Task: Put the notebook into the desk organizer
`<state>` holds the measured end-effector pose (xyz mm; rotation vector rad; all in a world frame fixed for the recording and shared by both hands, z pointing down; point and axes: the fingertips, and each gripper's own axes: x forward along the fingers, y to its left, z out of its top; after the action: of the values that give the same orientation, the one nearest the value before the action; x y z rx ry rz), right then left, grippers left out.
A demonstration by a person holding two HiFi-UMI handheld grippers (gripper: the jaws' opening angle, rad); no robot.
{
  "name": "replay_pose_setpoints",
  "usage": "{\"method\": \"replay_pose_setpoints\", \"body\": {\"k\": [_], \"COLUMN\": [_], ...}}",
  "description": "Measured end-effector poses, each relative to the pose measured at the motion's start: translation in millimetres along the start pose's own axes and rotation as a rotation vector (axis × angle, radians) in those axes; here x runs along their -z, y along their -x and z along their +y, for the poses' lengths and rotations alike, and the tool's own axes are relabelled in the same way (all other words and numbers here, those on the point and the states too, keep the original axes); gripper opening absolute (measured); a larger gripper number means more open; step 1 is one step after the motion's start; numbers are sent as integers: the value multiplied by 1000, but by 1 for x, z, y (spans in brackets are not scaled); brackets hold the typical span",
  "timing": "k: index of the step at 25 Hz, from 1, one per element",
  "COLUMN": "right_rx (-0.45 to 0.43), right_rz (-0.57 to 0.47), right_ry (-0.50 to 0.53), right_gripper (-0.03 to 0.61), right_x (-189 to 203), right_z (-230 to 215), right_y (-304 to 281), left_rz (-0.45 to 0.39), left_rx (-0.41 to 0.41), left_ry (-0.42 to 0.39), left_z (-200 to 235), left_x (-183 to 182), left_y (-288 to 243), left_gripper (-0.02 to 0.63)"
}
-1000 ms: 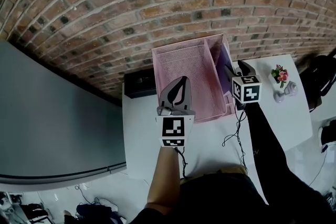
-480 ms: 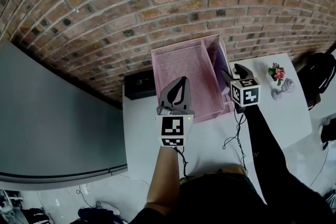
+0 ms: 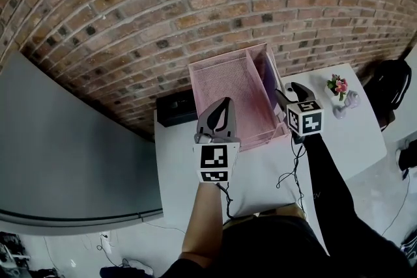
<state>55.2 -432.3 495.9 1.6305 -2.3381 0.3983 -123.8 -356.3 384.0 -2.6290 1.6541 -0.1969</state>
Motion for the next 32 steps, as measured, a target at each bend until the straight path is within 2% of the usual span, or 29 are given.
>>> {"method": "replay_pose_setpoints", "body": {"k": [6,8,10,13,19,26,32], "right_rx": [13,19,26,26,-9,-86,-113], "right_rz": [-25,-36,-50,-69,-119,-196,-250], "right_ry": [-6,-5,5,14,36,67,100], "right_gripper": [247,247,247,247,247,247,245], "right_x": [0,0,-1,-1,-8,-20,-18], "right_z": [10,13,16,21,34,43,36], "right_y": [31,43,55,73,108,152,182], "left_rz": [57,68,67,53,29,15,8], "left_rx": [-36,-50,-44,-25,0,-62,-92], "left_ry": [12,-11,-49,-47,-25,-19,-6], "left_z": [3,1,-6,-18,-40,-66,-95], "left_x": [12,13,11,8,1,-13,-11], "left_y": [17,22,26,31,41,55,69], "left_gripper": [8,8,8,8,9,9,9]}}
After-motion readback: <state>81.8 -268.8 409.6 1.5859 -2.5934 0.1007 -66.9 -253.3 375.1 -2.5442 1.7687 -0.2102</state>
